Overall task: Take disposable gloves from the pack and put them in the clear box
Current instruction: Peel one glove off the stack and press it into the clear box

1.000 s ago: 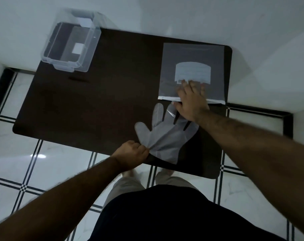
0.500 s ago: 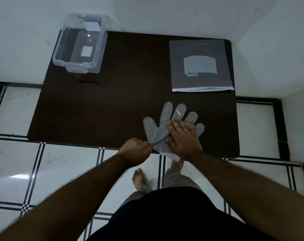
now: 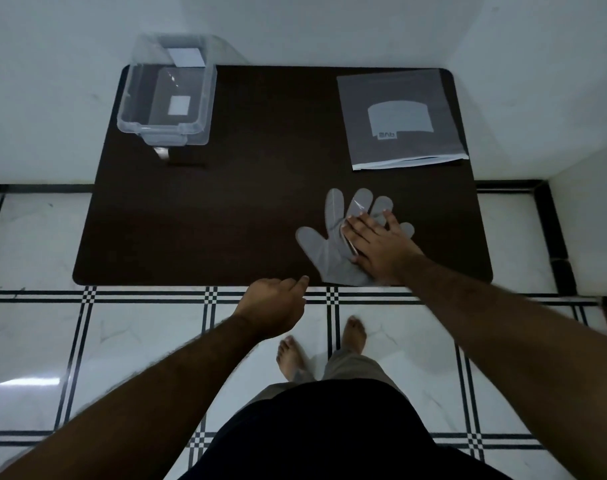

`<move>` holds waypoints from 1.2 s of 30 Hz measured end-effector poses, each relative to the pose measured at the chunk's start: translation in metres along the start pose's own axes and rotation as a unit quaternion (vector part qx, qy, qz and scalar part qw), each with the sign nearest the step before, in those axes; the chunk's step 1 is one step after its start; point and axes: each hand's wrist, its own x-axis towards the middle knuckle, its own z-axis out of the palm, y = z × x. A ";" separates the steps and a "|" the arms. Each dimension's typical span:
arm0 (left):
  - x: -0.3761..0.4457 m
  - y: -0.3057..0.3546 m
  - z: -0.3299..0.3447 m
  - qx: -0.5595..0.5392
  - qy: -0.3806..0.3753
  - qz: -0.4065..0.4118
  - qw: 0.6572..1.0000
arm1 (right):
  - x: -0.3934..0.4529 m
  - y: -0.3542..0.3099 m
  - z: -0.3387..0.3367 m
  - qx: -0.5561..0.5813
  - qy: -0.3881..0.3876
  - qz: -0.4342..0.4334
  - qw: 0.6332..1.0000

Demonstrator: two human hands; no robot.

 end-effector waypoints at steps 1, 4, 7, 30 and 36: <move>0.002 0.001 -0.002 -0.007 -0.017 -0.016 1.000 | 0.002 0.001 -0.004 -0.006 -0.008 0.003 1.000; 0.008 0.004 -0.006 -0.045 -0.069 -0.070 0.994 | -0.001 -0.006 -0.020 0.016 0.001 0.027 1.000; 0.014 0.005 -0.008 -0.103 -0.078 -0.142 0.981 | -0.015 -0.031 -0.024 0.084 0.055 0.023 0.995; 0.055 0.036 -0.015 -0.683 -0.024 -0.519 0.514 | -0.027 -0.106 -0.005 0.410 0.256 0.152 0.862; 0.069 0.043 -0.012 -0.714 -0.035 -0.530 0.457 | -0.029 -0.106 -0.011 0.471 0.232 0.185 0.831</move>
